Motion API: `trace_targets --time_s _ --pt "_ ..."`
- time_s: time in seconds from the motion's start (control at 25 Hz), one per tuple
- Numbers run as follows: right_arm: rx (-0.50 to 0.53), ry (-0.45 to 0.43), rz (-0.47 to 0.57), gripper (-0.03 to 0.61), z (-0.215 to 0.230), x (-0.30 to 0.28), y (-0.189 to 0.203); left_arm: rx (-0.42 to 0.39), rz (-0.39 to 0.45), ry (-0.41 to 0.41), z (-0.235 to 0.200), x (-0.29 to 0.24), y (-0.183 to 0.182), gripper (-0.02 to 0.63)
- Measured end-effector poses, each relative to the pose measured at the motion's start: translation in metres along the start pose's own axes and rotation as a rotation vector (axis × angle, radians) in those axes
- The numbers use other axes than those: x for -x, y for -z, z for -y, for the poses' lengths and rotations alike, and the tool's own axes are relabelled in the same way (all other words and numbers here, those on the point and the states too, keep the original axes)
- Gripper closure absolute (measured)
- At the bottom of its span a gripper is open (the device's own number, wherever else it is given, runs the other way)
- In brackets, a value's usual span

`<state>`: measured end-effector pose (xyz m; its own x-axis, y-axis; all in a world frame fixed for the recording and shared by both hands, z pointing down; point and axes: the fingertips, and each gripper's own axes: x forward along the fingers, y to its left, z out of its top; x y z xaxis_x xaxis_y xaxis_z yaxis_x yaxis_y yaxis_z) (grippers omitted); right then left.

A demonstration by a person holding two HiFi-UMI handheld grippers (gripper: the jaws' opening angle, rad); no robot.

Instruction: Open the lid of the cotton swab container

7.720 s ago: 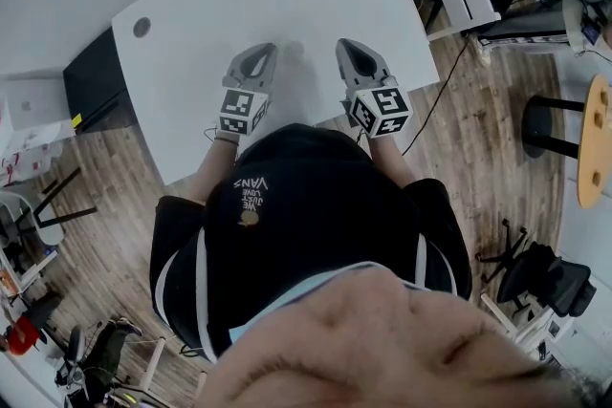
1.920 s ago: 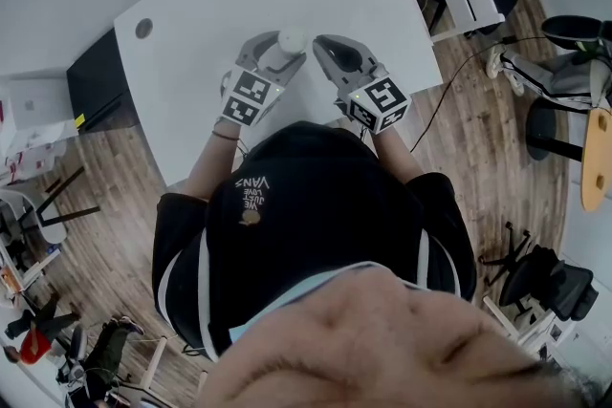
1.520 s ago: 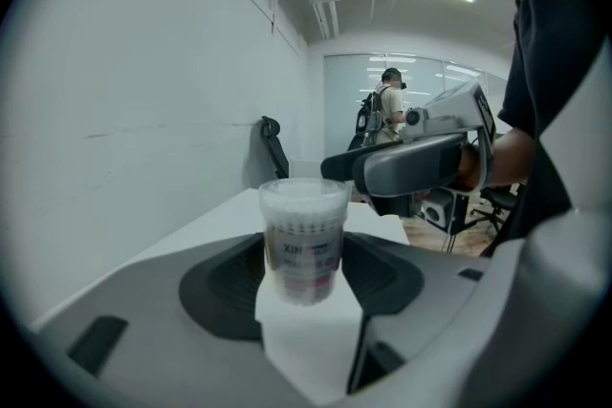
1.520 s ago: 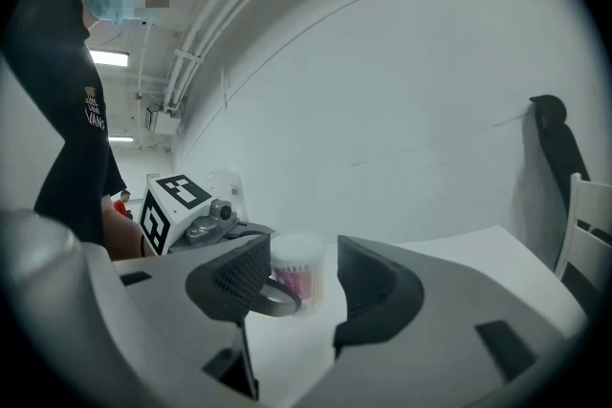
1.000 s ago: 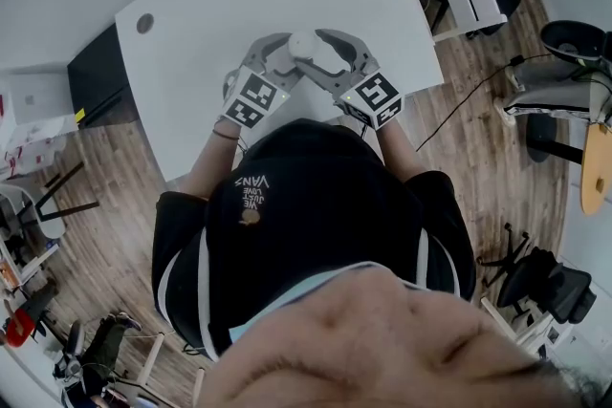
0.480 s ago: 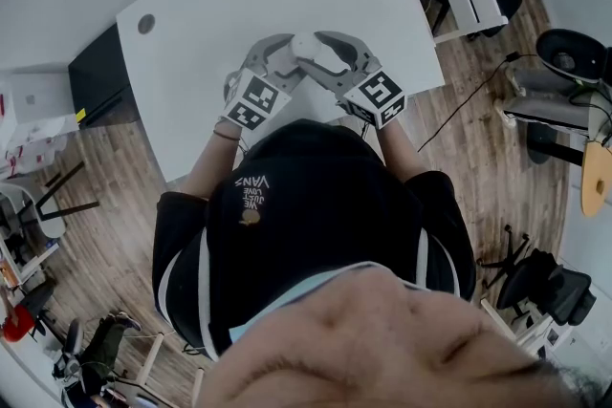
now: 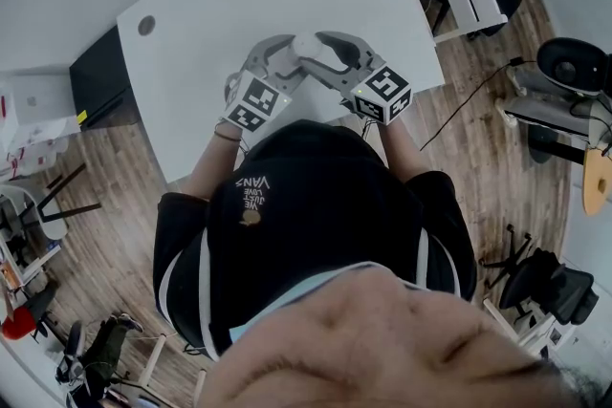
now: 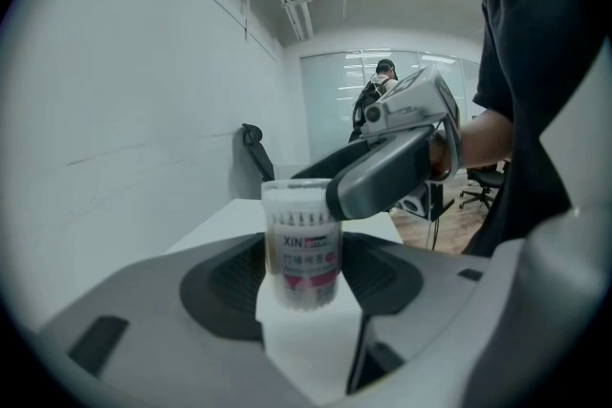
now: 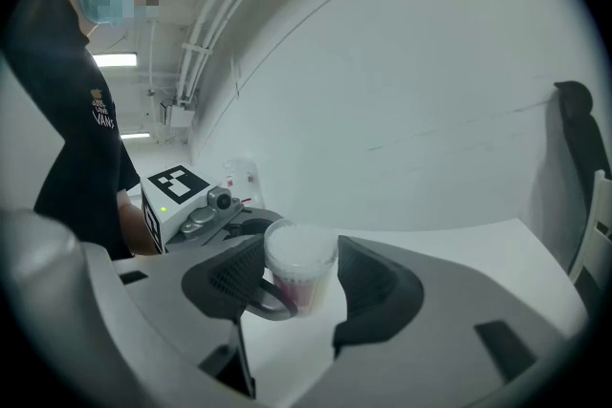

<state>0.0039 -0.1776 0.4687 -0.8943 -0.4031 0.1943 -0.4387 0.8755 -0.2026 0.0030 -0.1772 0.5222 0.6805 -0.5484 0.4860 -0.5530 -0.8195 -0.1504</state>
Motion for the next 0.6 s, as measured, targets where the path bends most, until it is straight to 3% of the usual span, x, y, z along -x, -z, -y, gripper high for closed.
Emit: trace_targets --time_s 0.16,0.6 --pt "-0.05 -0.02 0.024 0.333 0.001 0.002 -0.004 -0.008 0.012 -0.001 -0.001 0.0 -0.004 0.362" --pt "-0.033 0.017 0.075 0.319 0.005 0.01 -0.015 0.008 0.056 -0.005 -0.001 0.001 -0.018 0.362"
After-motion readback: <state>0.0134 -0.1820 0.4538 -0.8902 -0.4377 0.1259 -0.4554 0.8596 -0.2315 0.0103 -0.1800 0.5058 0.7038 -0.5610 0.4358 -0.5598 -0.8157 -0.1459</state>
